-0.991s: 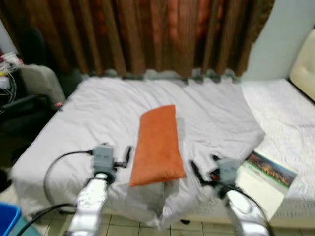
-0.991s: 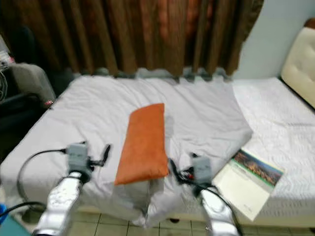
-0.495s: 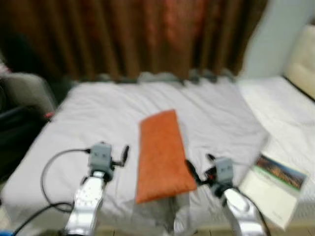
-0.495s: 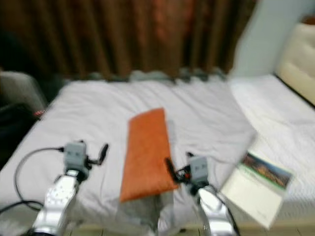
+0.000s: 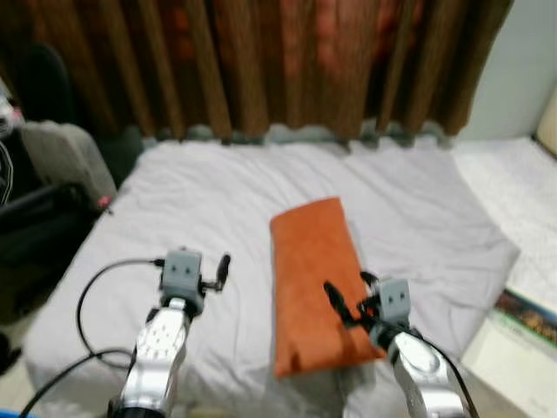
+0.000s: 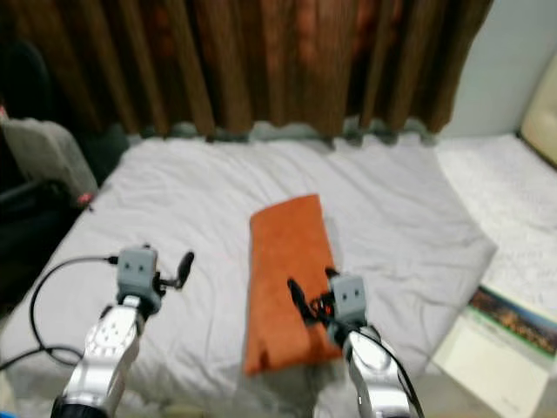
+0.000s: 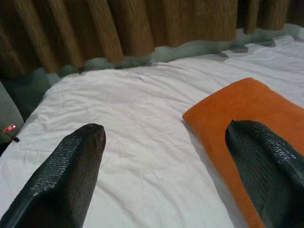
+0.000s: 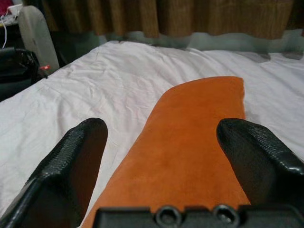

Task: Clean up the room

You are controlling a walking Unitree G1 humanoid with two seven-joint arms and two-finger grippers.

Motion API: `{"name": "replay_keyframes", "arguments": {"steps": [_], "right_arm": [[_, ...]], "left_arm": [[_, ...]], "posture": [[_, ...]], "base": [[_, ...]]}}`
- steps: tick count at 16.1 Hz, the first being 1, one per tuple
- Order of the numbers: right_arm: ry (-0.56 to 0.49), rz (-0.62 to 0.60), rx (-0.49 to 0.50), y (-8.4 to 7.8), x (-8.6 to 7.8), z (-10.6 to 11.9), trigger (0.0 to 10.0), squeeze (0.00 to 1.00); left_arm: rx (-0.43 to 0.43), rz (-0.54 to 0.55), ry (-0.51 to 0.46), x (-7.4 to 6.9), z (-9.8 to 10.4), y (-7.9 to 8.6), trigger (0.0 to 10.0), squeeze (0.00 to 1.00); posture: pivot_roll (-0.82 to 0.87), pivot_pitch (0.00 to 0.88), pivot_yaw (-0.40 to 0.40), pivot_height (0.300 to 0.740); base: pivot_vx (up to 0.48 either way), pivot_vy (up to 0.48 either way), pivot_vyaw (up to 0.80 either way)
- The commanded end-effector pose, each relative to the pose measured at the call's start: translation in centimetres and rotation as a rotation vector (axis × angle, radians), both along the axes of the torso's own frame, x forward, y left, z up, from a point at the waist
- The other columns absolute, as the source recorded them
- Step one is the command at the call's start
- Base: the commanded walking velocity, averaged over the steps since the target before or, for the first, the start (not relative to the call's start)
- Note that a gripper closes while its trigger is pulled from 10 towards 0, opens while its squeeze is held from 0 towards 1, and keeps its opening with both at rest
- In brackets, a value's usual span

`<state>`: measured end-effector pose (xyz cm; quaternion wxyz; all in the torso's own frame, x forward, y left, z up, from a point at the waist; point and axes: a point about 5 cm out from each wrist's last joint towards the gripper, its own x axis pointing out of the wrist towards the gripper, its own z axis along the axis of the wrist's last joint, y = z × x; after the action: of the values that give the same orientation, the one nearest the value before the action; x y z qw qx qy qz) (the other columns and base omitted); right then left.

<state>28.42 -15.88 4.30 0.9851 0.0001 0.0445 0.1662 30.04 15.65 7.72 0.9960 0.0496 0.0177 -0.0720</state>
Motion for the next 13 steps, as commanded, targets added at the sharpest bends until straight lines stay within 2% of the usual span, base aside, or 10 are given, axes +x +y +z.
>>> {"name": "replay_keyframes", "arguments": {"steps": [1,2,5,9,10,13], "right_arm": [[-0.006,-0.017,-0.012,-0.8,0.0,0.2,10.0,0.00],[-0.007,-0.015,-0.011,-0.7,0.0,0.2,10.0,0.00],[-0.012,-0.003,-0.025,-1.1,0.2,0.7,10.0,0.00],[0.030,0.013,-0.067,-2.7,-0.5,0.3,10.0,0.00],[0.039,0.003,-0.054,-2.7,-0.5,0.2,10.0,0.00],[0.084,-0.011,-0.005,-1.7,0.6,0.2,10.0,0.00]], "left_arm": [[-0.013,-0.024,0.006,0.1,0.0,-1.0,10.0,0.00],[-0.013,-0.024,0.006,0.1,0.0,-1.1,10.0,0.00],[-0.110,0.019,0.036,-0.1,-0.4,-1.3,10.0,0.00],[-0.068,-0.010,0.071,-0.6,-1.4,-2.6,10.0,0.00],[-0.053,-0.051,0.098,-0.5,-1.5,-3.0,10.0,0.00],[-0.076,-0.076,0.102,0.0,-1.0,-3.2,10.0,0.00]], "posture": [[-0.01,0.000,0.045,0.740],[-0.01,0.000,0.045,0.740],[-0.02,0.000,0.021,0.740],[-0.03,0.000,-0.024,0.740],[-0.02,0.000,-0.023,0.740],[-0.03,0.013,-0.013,0.740]], "base": [[0.480,0.000,0.00],[0.480,0.000,0.00],[0.480,0.000,0.00],[0.480,0.000,0.00],[0.480,0.000,0.00],[0.451,0.000,0.00]]}}
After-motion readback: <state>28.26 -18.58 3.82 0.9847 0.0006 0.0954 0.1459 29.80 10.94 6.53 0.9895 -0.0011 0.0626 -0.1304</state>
